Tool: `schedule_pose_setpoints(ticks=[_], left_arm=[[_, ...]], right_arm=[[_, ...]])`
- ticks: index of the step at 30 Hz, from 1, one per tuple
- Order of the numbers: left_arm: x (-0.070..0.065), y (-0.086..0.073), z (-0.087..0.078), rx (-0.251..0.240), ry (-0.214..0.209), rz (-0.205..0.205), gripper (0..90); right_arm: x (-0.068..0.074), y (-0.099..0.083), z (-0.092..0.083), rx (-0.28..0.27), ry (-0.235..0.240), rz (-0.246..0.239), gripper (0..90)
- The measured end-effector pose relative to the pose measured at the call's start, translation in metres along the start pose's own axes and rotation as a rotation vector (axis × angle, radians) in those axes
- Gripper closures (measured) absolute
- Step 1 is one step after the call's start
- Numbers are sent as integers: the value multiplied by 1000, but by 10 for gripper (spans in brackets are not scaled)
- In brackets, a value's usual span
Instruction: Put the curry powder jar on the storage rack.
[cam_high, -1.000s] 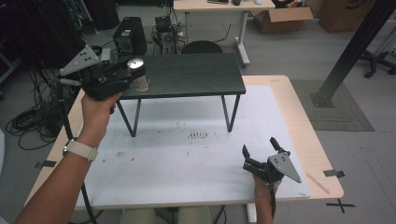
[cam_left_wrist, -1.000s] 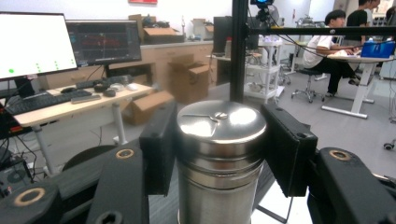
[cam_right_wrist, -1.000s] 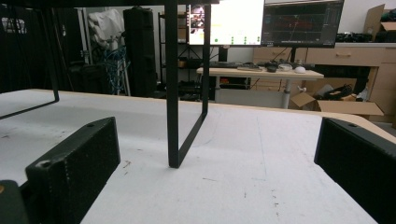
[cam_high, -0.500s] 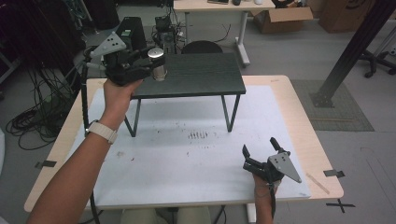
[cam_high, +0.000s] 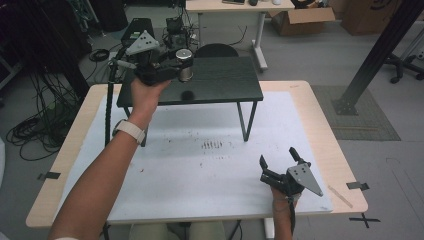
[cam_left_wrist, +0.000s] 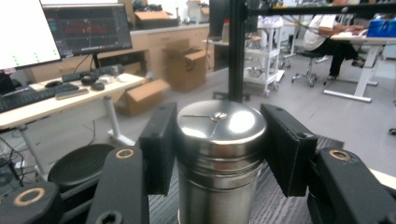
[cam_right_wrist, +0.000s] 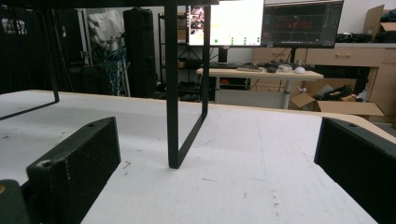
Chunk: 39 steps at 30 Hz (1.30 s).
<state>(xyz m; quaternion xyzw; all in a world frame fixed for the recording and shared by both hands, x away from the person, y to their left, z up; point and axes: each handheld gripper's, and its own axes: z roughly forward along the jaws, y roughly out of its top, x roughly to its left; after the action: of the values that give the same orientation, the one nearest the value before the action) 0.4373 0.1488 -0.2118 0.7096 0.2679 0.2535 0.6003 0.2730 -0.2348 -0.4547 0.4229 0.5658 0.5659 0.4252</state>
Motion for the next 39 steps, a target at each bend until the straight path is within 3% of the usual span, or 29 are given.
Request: schedule_pose_setpoints(ticks=[8,17,29,35,39], left_arm=[[-1,-5,16,75,25,23,491],[0,-11,25,133,30,4,491],[3,-14,23,110,32,-34,476],[4,-15,19,81,32,-60,403],[3,-11,14,54,44,-60,287]], right_arm=[[0,0,0,0,0,-1,0],[0,0,0,-1,-1,0,0],[0,0,0,-3,-1,1,0],[0,0,0,-3,-1,0,0],[0,0,0,-2,-1,-4,0]])
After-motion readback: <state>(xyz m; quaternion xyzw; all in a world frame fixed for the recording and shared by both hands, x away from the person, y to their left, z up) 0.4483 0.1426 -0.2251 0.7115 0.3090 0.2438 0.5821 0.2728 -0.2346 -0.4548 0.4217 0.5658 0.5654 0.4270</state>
